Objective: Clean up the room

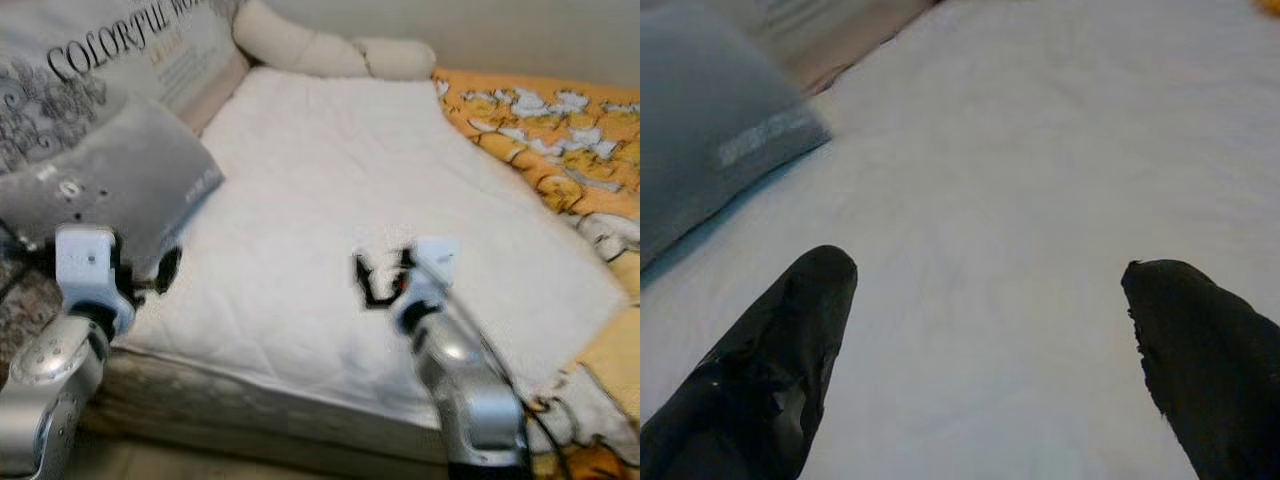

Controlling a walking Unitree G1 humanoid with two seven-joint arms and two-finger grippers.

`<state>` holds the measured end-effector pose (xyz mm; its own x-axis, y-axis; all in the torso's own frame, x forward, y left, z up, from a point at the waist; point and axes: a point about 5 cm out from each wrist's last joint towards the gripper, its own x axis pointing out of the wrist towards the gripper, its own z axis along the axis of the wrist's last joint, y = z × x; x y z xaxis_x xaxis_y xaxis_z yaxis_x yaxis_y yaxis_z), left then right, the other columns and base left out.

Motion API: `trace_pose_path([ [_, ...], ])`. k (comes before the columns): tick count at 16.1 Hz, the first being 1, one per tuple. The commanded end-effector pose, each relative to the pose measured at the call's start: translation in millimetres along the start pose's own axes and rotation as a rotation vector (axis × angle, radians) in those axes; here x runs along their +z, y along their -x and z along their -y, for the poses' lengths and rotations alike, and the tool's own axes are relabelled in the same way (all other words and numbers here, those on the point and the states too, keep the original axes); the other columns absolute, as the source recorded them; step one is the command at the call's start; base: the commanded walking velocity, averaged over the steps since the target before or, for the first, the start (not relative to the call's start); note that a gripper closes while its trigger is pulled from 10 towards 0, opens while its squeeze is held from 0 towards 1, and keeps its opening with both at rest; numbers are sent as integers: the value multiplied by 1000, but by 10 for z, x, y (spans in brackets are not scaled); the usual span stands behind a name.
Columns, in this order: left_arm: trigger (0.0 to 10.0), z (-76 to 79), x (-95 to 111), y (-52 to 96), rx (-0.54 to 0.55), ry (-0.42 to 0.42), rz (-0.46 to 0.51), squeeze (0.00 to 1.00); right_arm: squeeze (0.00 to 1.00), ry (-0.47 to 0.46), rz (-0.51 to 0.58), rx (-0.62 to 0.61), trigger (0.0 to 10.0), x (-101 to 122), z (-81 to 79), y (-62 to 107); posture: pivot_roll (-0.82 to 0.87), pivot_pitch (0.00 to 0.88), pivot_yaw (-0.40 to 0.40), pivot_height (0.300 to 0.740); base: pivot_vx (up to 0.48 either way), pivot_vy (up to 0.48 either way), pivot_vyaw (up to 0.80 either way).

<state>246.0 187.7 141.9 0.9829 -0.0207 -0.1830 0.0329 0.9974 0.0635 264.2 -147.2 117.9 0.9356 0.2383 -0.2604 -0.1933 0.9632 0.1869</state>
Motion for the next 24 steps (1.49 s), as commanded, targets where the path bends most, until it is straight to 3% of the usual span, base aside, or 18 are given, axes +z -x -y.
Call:
trace_pose_path([
  [1,10000,11,45,-16,0,-2,12,1000,0,30,29,-9,10000,92,33,-14,4,0,30,740,0,-480,0],
  [7,10000,34,92,-56,-12,-32,25,1000,0,6,50,-73,10000,130,176,-55,27,0,22,740,0,-471,419],
  [11,10000,16,120,-70,-28,-45,28,1000,0,48,56,-100,10000,157,235,-85,-18,0,48,740,0,-452,772],
  [20,10000,25,73,-92,-24,-13,8,1000,0,68,46,-80,10000,95,190,-104,-1,0,26,740,0,-444,0],
  [24,10000,27,83,-102,-18,-46,12,1000,0,75,30,-62,10000,73,160,-101,-6,0,19,740,0,-422,0],
])
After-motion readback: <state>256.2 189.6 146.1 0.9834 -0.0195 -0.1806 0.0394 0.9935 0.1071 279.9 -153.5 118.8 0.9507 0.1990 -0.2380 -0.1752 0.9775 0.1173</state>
